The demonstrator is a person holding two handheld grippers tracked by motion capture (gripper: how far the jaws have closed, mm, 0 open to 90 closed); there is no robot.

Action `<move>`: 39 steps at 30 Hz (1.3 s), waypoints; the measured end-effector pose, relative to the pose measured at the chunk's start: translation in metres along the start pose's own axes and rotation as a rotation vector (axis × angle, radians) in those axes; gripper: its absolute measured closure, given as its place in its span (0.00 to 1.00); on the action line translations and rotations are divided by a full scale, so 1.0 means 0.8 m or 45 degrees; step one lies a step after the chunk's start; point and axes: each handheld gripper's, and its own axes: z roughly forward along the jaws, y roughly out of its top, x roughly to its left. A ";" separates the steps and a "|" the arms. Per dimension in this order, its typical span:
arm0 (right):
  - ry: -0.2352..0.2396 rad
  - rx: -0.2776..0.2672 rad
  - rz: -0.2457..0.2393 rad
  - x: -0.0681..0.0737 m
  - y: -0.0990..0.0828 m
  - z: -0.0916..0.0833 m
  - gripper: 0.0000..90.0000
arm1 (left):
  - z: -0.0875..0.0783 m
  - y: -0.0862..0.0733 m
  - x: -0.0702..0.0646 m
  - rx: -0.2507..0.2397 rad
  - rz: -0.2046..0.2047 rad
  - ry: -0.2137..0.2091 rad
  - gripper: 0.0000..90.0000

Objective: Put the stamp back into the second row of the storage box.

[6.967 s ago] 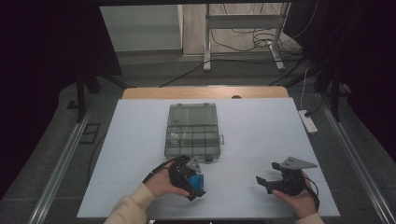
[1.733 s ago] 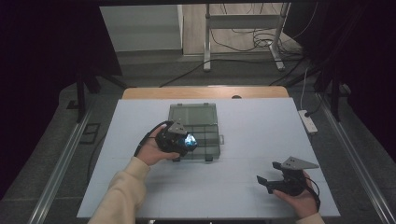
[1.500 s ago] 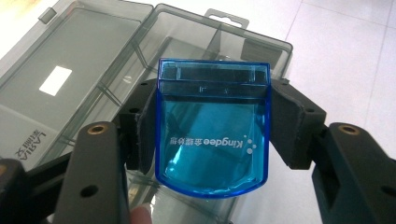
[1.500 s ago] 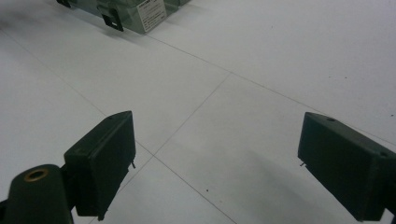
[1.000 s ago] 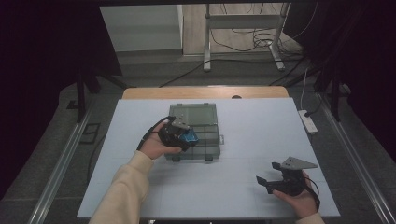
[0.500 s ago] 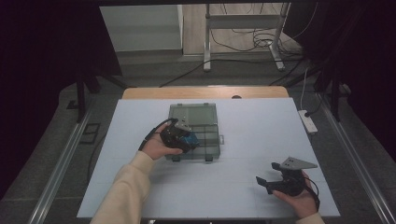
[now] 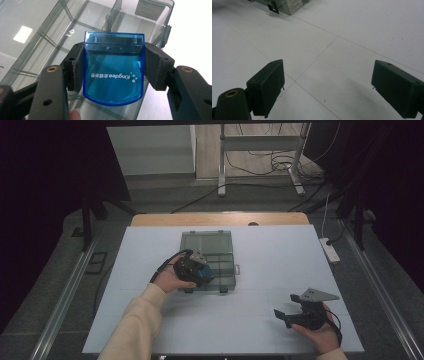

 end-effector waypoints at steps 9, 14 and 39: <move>0.006 -0.001 0.001 0.000 0.000 0.000 0.13 | 0.003 0.001 -0.002 0.002 0.010 -0.007 0.45; 0.012 0.002 0.002 0.001 0.000 0.000 0.13 | 0.004 0.001 -0.002 -0.002 0.012 -0.014 0.45; 0.004 -0.009 0.004 -0.001 0.000 -0.001 0.13 | -0.010 0.000 -0.008 -0.087 -0.032 -0.062 0.20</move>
